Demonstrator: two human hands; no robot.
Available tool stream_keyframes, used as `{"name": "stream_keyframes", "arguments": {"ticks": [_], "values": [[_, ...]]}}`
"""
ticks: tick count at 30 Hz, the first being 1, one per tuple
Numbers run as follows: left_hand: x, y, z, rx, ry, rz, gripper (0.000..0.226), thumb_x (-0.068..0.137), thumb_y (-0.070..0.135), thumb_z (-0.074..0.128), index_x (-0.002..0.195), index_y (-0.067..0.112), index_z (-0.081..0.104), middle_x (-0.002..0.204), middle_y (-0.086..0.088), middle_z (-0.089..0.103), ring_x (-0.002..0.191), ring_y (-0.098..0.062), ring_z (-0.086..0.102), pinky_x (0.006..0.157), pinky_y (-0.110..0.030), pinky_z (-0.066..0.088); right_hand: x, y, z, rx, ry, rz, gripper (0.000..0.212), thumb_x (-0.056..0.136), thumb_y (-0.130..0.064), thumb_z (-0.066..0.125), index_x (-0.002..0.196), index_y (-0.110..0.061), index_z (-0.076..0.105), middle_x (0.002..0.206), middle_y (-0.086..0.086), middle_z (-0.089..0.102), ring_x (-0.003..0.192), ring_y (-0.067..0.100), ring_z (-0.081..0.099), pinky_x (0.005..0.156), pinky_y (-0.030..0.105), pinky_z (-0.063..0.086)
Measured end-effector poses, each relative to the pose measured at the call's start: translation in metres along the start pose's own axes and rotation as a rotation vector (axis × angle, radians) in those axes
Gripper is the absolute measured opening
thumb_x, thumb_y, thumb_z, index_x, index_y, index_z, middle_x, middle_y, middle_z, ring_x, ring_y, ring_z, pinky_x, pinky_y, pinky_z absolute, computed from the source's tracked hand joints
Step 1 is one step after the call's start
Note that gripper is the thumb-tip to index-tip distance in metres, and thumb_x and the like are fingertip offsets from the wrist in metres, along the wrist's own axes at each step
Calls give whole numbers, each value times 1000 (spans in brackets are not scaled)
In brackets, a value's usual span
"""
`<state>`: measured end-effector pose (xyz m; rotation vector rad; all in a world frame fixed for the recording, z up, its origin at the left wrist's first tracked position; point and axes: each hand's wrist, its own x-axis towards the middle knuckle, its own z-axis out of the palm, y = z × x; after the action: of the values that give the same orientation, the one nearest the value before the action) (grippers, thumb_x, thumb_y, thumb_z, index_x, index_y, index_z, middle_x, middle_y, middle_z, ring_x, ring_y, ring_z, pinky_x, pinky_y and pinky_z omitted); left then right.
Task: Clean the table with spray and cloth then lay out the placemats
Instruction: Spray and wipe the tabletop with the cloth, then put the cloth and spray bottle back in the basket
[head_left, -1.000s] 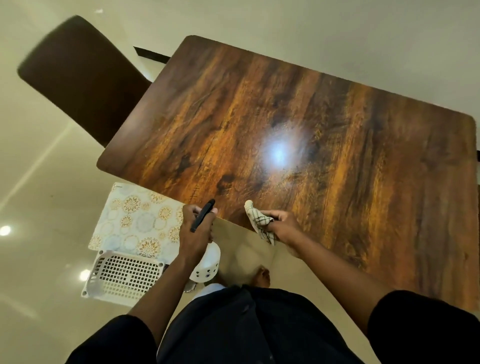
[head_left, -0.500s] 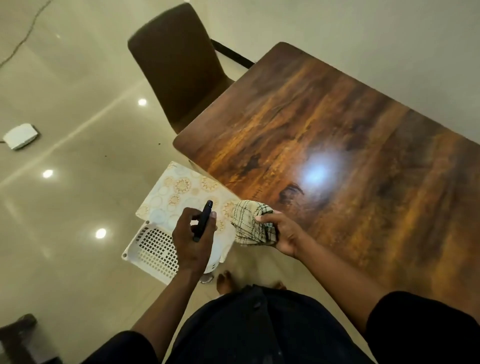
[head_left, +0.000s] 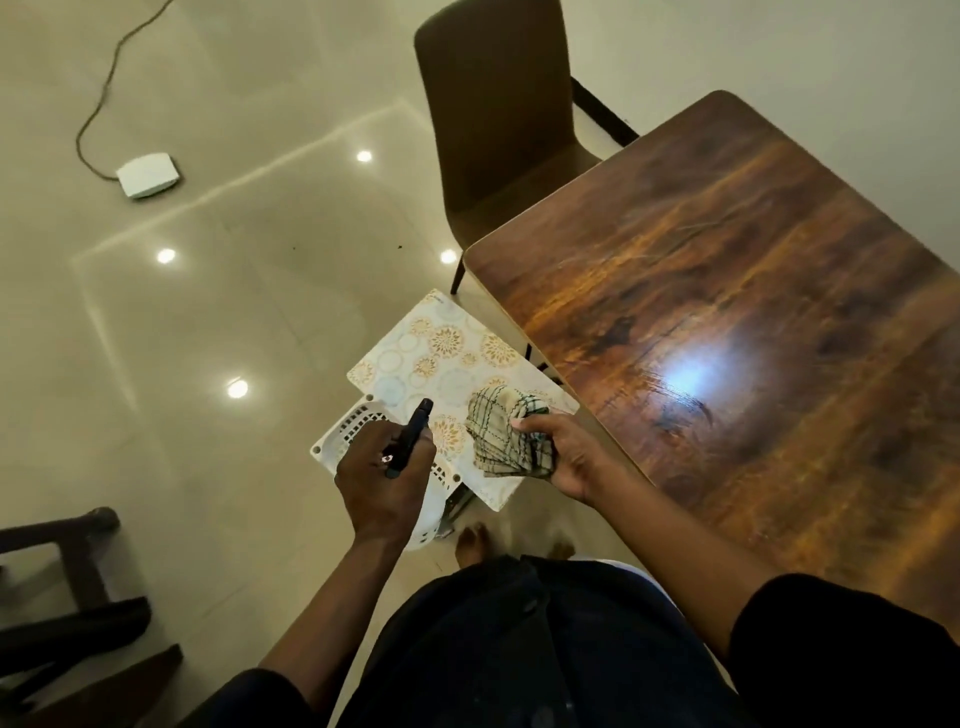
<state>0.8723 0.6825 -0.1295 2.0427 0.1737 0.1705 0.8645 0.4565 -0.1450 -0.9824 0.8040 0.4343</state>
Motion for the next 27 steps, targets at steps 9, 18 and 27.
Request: {"name": "stream_keyframes", "arguments": {"ticks": [9, 18, 27], "values": [[-12, -29, -18, 21, 129, -97, 18, 92, 25, 90, 106, 15, 88, 94, 8, 83, 84, -13, 79, 74, -34, 63, 30, -2, 26, -98, -71, 64, 43, 83, 1, 69, 126, 5, 63, 115, 28, 72, 101, 41, 72, 81, 54, 60], [-11, -66, 14, 194, 133, -332, 22, 95, 31, 74, 108, 17, 84, 90, 2, 80, 83, -21, 73, 73, -27, 48, 86, 14, 31, -350, -71, 73, 41, 76, 3, 82, 114, -1, 68, 106, 19, 76, 100, 38, 73, 91, 57, 58], [-2, -128, 47, 242, 12, -439, 20, 99, 12, 77, 118, 10, 82, 98, 1, 78, 88, -19, 71, 70, -16, 48, 141, 27, 28, -553, -102, 51, 35, 76, 0, 81, 108, -11, 72, 102, 13, 77, 97, 32, 74, 81, 46, 63]]}}
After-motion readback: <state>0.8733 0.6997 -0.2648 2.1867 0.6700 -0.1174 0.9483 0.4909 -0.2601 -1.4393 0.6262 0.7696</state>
